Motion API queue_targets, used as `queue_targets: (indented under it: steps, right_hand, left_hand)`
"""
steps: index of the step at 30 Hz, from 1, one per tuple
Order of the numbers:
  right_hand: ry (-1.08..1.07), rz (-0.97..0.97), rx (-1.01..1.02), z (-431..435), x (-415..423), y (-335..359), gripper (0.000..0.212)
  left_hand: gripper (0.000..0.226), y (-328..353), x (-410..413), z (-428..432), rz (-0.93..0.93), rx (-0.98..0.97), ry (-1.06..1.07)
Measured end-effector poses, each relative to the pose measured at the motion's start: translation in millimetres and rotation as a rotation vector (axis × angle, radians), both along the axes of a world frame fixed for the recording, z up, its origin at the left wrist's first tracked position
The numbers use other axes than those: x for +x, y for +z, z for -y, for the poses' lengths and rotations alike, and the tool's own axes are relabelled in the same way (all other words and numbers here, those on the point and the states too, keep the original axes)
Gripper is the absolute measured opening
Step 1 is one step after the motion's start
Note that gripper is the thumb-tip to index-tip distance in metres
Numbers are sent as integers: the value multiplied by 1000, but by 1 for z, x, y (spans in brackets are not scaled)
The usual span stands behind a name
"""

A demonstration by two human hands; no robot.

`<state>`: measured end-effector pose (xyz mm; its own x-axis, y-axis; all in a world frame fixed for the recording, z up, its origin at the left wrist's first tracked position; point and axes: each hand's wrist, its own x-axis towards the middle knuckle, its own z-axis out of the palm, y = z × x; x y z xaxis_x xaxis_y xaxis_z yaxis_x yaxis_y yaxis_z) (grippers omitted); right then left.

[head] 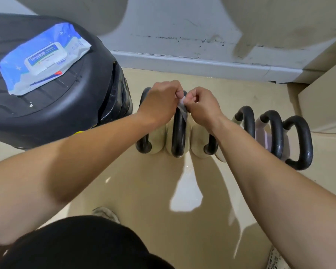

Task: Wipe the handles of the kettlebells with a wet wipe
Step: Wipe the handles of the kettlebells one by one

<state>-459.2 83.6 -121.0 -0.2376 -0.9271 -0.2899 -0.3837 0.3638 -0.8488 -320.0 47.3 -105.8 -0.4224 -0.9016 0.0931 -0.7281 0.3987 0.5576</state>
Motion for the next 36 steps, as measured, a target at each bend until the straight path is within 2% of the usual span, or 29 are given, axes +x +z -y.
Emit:
queue_targets:
  steps: [7,13,16,20,23,26,31,36]
  right_hand:
    - [49,-52,123,69,-16,-18,24]
    - [134,-120,309,95,-23,-36,31]
    - [199,-202,382,100,-21,-38,20]
    - [210,-138,366,102,-21,-24,26]
    - [213,-28,263,97,-28,-6,31]
    - [222,-9,202,92,-33,0,27]
    - [137,-78,283,93,-26,-22,28]
    - [161,-177,341,95,-21,-32,36]
  left_hand:
    - [19,-13,-16,62,-4,233,33]
    - [27,-32,-28,88,168,315,-88]
    - [31,-33,-32,92,194,416,-84]
    - [13,-19,-29,101,211,479,-43]
    - [14,2,-18,104,74,507,-21]
    - [14,7,-13,97,-8,495,-16]
    - [23,-12,-32,93,117,449,17]
    - [18,-19,-37,93,240,502,13]
